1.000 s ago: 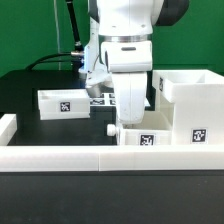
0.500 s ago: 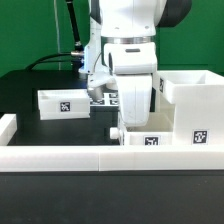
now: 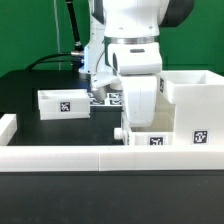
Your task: Assemble drawer
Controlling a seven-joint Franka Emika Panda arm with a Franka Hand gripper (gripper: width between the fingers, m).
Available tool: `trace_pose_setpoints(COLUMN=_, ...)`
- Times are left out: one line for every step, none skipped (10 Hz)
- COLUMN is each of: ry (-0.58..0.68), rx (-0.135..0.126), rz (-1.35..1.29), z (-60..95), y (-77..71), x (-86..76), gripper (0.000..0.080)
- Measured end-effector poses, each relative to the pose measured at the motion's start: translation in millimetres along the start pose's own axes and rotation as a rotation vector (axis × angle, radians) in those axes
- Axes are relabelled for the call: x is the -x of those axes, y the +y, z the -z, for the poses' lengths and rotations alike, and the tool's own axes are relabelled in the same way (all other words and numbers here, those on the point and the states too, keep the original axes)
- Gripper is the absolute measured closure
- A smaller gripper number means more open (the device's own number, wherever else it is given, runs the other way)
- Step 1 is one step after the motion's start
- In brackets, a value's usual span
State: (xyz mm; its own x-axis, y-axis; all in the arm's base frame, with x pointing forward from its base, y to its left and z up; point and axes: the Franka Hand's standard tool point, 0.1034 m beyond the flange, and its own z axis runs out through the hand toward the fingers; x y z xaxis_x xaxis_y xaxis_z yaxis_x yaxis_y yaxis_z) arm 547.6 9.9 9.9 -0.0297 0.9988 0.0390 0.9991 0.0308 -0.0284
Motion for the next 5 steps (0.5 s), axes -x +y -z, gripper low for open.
trace_pose_setpoints(ry=0.001, rx=-0.001, rz=0.003, z=-0.3, y=1.0, x=-3.1, gripper=0.0757)
trace_pose_setpoints(ry=0.001, rx=0.002, rz=0.001, z=-0.9, y=1.4, x=-8.9, gripper=0.0757)
trace_pose_setpoints(ry=0.002, rx=0.005, rz=-0.003, z=-1.1, y=1.4, x=-10.1, gripper=0.0757)
trace_pose_setpoints(ry=0.002, rx=0.005, rz=-0.004, z=-1.1, y=1.3, x=-9.3, gripper=0.0757)
trace_pose_setpoints(ry=0.002, rx=0.004, rz=-0.004, z=-1.2, y=1.2, x=-9.2, gripper=0.0757)
